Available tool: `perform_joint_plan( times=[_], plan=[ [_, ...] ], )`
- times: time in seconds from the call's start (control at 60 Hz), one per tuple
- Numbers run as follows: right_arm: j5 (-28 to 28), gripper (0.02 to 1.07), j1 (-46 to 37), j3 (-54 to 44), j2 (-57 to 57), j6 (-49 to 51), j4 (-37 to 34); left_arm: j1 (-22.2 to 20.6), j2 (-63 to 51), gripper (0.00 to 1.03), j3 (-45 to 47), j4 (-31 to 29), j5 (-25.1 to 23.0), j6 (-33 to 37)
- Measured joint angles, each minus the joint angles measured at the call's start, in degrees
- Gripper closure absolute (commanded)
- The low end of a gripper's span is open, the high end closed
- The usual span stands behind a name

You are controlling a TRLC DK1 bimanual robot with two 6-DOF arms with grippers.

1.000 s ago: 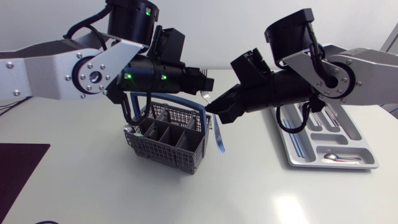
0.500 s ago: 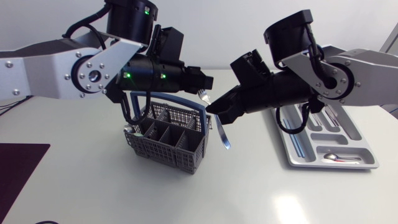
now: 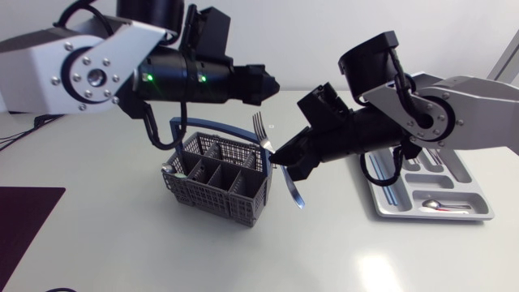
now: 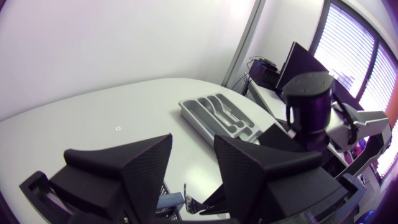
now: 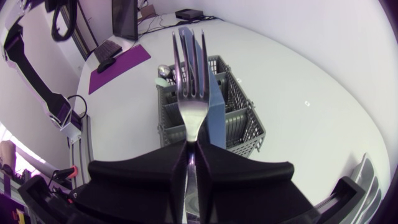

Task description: Unload the cutlery basket into the drawer organizer.

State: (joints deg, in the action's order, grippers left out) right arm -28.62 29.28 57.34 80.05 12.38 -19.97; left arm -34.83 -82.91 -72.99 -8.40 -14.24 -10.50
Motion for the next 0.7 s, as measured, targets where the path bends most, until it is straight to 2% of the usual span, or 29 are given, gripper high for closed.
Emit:
perform_joint_plan(
  times=[0.2, 0.333, 0.517, 0.7],
  plan=[
    [-1.2, 0.99, -4.5, -2.8, -1.6, 7.2, -5.4, 3.8, 3.2, 0.46, -4.7, -3.7, -0.1, 0.3],
    [-3.5, 0.99, -13.5, -3.1, -3.4, 15.7, -11.2, 6.5, 5.2, 0.46, -5.5, -7.2, -0.1, 3.5],
    [-5.9, 0.99, -29.0, -3.0, -3.6, 33.7, -21.8, 10.5, 7.1, 0.43, -5.4, -12.5, 0.2, 9.2],
    [-6.7, 0.99, -41.9, 1.0, 1.7, 50.5, -29.8, 15.0, 10.2, 0.43, -3.3, -15.1, 0.2, 12.9]
  ],
)
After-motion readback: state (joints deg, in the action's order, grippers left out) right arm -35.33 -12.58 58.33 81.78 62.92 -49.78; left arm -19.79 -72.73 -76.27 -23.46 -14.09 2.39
